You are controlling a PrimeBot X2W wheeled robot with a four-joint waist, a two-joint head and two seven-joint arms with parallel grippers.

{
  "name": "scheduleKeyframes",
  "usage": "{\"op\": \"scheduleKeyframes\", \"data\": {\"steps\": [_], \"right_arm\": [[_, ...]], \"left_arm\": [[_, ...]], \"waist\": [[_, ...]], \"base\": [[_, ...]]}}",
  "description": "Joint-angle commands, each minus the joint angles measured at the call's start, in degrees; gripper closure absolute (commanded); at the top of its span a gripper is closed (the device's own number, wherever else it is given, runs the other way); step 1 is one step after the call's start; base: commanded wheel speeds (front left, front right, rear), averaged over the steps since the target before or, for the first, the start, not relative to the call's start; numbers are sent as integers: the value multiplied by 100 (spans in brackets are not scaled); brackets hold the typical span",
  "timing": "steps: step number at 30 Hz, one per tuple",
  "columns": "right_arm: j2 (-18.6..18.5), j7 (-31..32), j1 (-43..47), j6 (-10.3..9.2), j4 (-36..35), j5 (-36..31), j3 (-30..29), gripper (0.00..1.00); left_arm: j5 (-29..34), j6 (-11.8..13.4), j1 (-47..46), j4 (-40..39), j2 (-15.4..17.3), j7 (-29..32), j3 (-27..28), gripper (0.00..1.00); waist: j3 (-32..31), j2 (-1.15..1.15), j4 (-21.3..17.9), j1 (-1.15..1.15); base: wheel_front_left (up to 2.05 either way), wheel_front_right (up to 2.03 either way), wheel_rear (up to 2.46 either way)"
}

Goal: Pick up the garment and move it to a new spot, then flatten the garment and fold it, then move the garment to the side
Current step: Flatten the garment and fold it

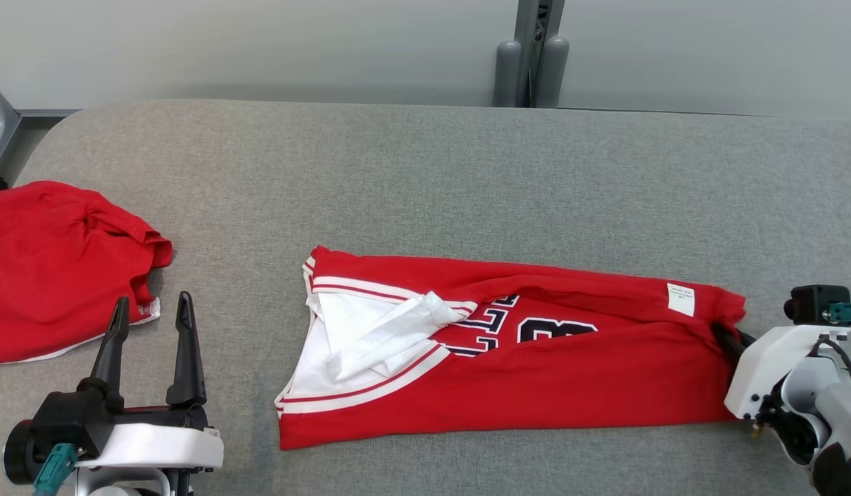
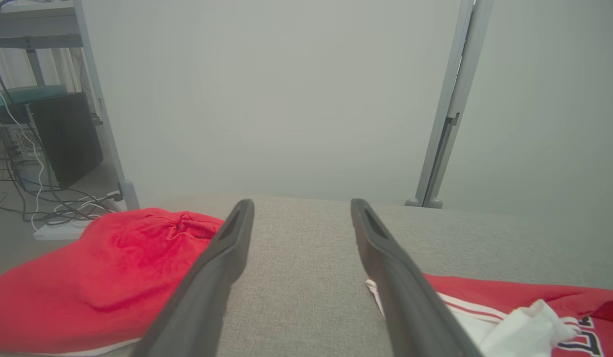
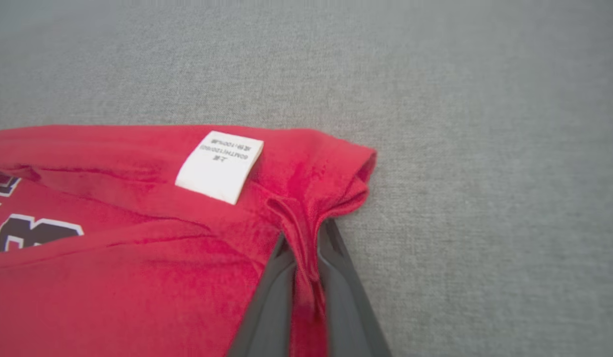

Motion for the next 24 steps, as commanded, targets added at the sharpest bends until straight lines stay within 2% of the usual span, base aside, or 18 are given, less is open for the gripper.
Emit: {"op": "scheduleKeyframes", "data": {"steps": [1, 9, 13, 17, 19, 20, 24], "right_arm": [[-139, -49, 17, -6, 44, 3, 1, 100], [-754, -455, -356, -10, 497, -187, -94, 100], [-759, -387, -432, -5, 381, -75, -102, 100], [-668, -5, -271, -3, -439, 530, -171, 100], [-758, 294, -149, -4, -1013, 932, -181, 100], [-848, 564, -43, -4, -1651, 1369, -204, 100], [-912, 874, 135, -3, -2494, 1903, -215, 100]], "left_arm": [[39, -22, 29, -23, 10, -24, 11, 0], [-35, 48, 4, -68, 9, -24, -56, 0], [-78, 94, 65, -89, 9, -24, -45, 0], [-146, 137, 107, -106, 10, -24, -42, 0], [-182, 152, 119, -102, 10, -24, -46, 0], [-191, 183, 120, -94, 9, -24, -42, 0], [-220, 196, 117, -101, 11, -24, -31, 0]], "waist": [[-4, 0, -20, 0], [-7, 0, -71, 0], [-19, 0, -129, 0], [-57, 0, -218, 0], [-82, 0, -255, 0], [-118, 0, -280, 0], [-166, 0, -300, 0]], "base": [[0, 0, 0], [0, 0, 0], [0, 0, 0], [0, 0, 0], [0, 0, 0], [0, 0, 0], [0, 0, 0]]}}
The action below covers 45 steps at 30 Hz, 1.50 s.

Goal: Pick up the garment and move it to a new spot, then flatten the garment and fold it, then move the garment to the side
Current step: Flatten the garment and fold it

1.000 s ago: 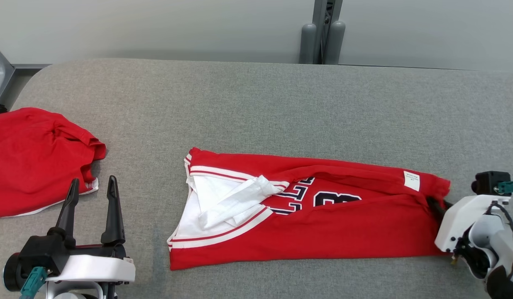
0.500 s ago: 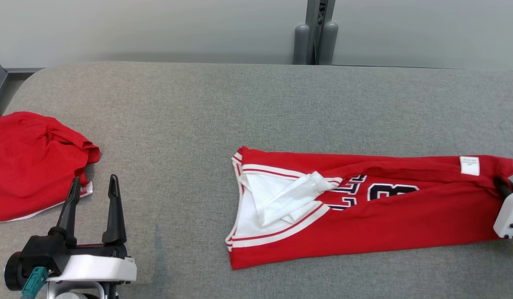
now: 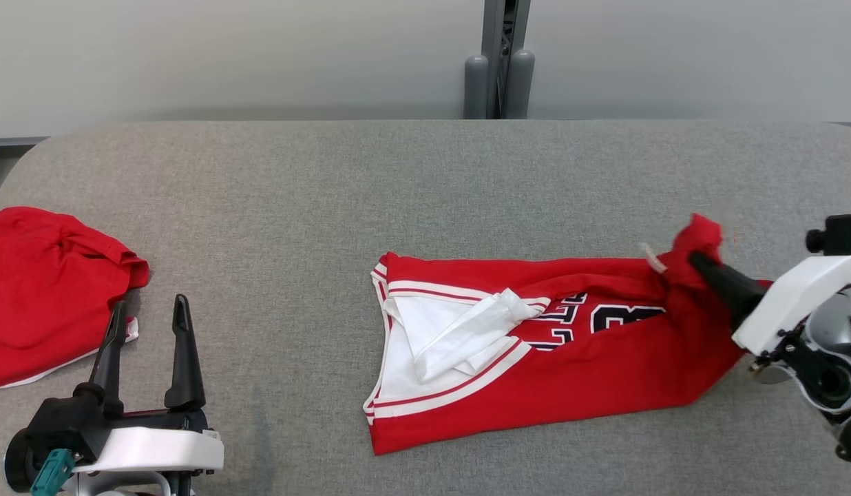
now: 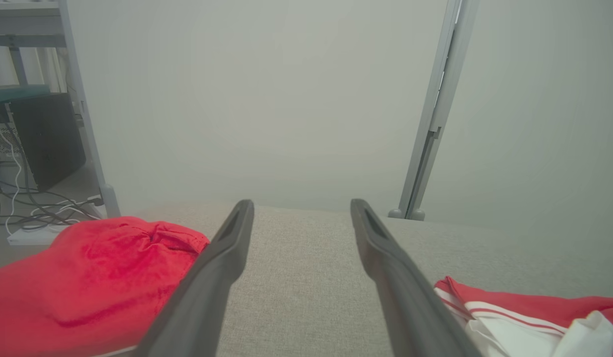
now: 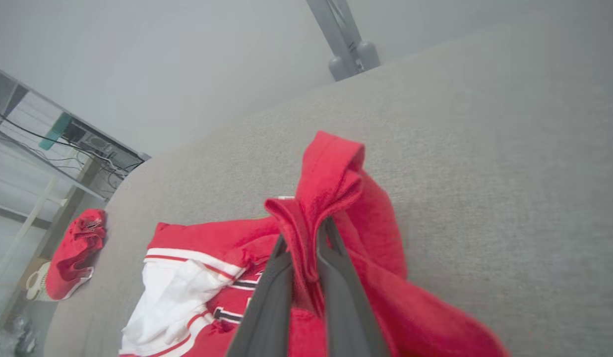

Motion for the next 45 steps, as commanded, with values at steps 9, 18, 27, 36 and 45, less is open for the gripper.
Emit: {"op": "scheduleKeyframes", "data": {"steps": [9, 18, 27, 36, 45], "right_arm": [[445, 398, 353, 0, -1401, 1018, 74, 100], [1462, 13, 62, 1, -539, 1006, 245, 100], [2356, -263, -462, 1, 601, 807, 486, 100], [2764, -426, -872, 1, 1570, 801, 694, 100], [2824, -547, -1005, 1, 1797, 949, 963, 0]], "left_arm": [[-61, 50, 71, 59, 18, -24, -62, 0], [-128, 82, -11, 147, 19, -24, -271, 0], [-190, 109, -103, 203, 19, -24, -457, 0], [-263, 116, -250, 293, 19, -24, -675, 0], [-315, 133, -283, 360, 19, -24, -732, 0]], "waist": [[-156, 0, 45, 0], [-223, 0, 238, 0], [-191, 0, 453, 0], [-107, 0, 737, 0], [-84, 0, 881, 0]], "base": [[0, 0, 0], [0, 0, 0], [0, 0, 0], [0, 0, 0], [0, 0, 0]]}}
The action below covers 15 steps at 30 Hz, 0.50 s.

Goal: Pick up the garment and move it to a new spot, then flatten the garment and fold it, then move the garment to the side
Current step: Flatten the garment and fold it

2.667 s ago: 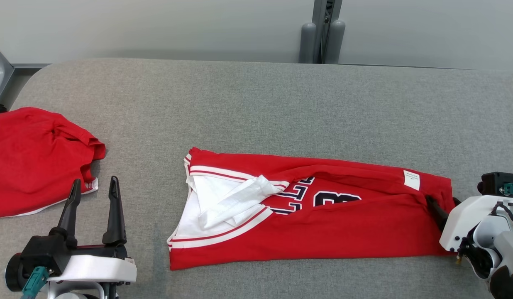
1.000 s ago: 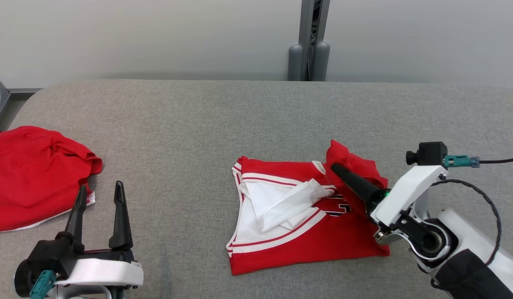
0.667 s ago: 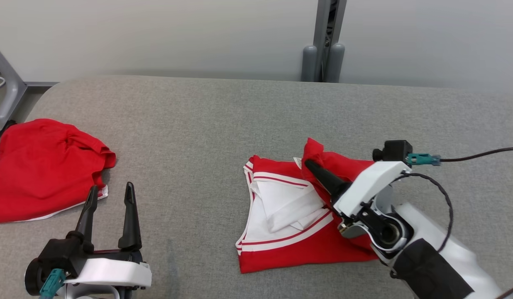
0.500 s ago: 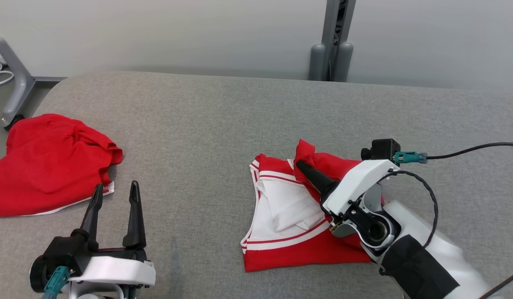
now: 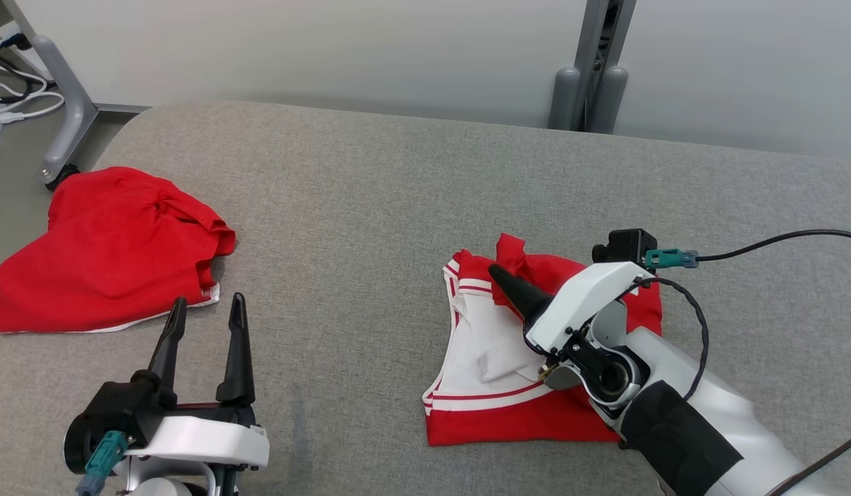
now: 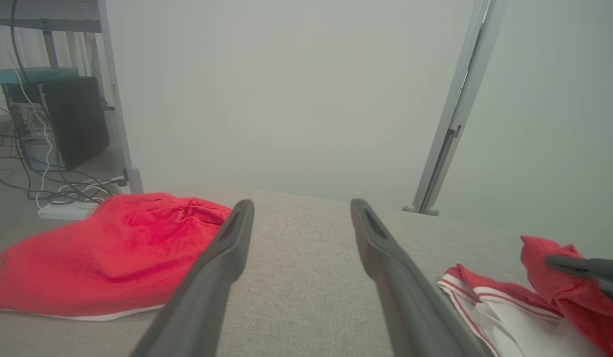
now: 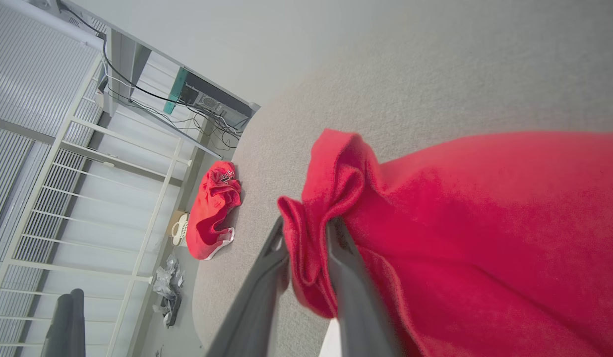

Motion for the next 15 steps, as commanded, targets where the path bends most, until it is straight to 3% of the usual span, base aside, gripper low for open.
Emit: {"op": "scheduleKeyframes", "data": {"steps": [1, 7, 15], "right_arm": [[-10, -48, -51, 2, -50, 71, 12, 0], [-161, -456, -129, 1, -494, 51, -45, 0], [-1113, -1363, -11, 1, -1286, -713, 250, 0]], "left_arm": [[-16, 29, -56, 3, 21, -24, 37, 0], [29, -2, -34, -19, 19, -24, 166, 0], [87, -54, -48, -77, 19, -24, 311, 0]], "waist": [[-3, 0, -7, 0], [30, 0, -126, 0], [72, 0, -328, 0]], "base": [[0, 0, 0], [0, 0, 0], [0, 0, 0]]}}
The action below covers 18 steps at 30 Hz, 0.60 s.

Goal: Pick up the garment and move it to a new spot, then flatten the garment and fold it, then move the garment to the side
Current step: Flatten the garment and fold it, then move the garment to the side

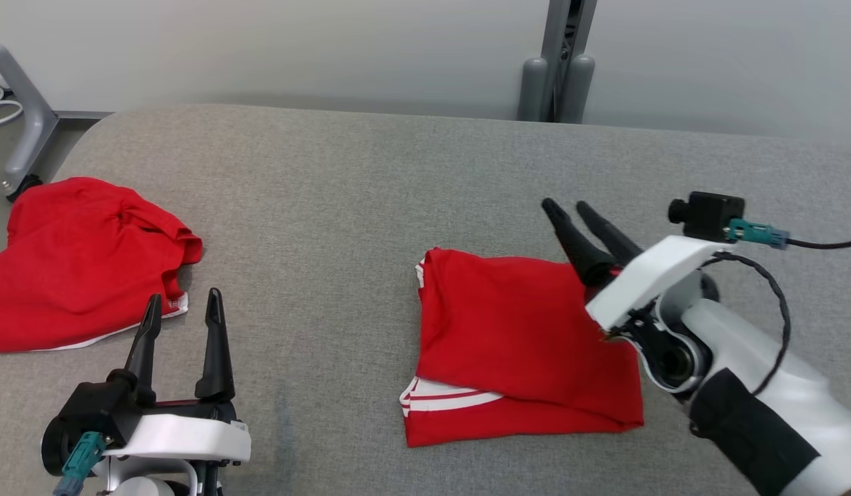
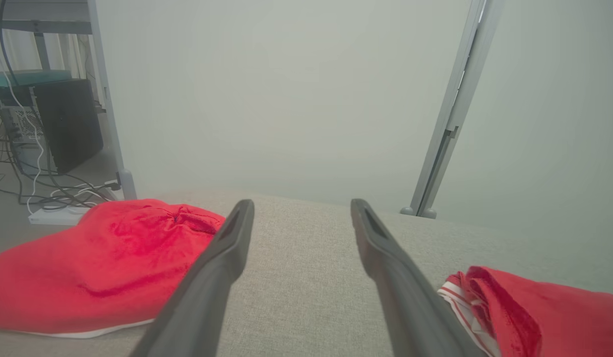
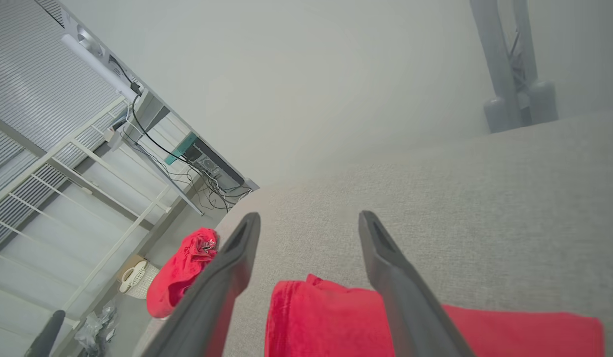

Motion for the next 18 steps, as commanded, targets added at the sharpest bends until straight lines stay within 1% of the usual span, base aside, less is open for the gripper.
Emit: {"op": "scheduleKeyframes", "data": {"steps": [1, 3, 6, 8, 10, 13, 16, 18], "right_arm": [[-144, -115, 58, 0, -43, -175, 60, 0], [-329, -237, 120, 0, -109, -346, 85, 0], [-602, -338, 192, 0, -136, -866, 242, 0], [-686, -361, 285, 0, -118, -1202, 313, 0], [-701, -370, 427, 0, -116, -1383, 275, 0], [-683, -372, 645, 0, -38, -1560, 61, 0], [-613, -371, 847, 0, 162, -1611, -69, 0], [-612, -229, 911, 0, 366, -1592, -20, 0]], "left_arm": [[41, -24, -42, -19, 19, -24, 37, 0], [53, -29, -42, -32, 20, -24, 68, 0], [57, -42, -42, -48, 20, -24, 97, 0], [67, -46, -41, -55, 20, -24, 108, 0], [65, -44, -43, -52, 20, -24, 108, 0], [72, -44, -47, -45, 20, -24, 113, 0], [75, -43, -55, -50, 19, -24, 103, 0], [87, -44, -52, -40, 20, -24, 97, 0]], "waist": [[7, 0, -37, 0], [14, 0, -69, 0], [16, 0, -106, 0], [18, 0, -122, 0], [19, 0, -133, 0], [15, 0, -148, 0], [7, 0, -147, 0], [6, 0, -150, 0]], "base": [[0, 0, 0], [0, 0, 0], [0, 0, 0], [0, 0, 0], [0, 0, 0], [0, 0, 0], [0, 0, 0], [0, 0, 0]]}}
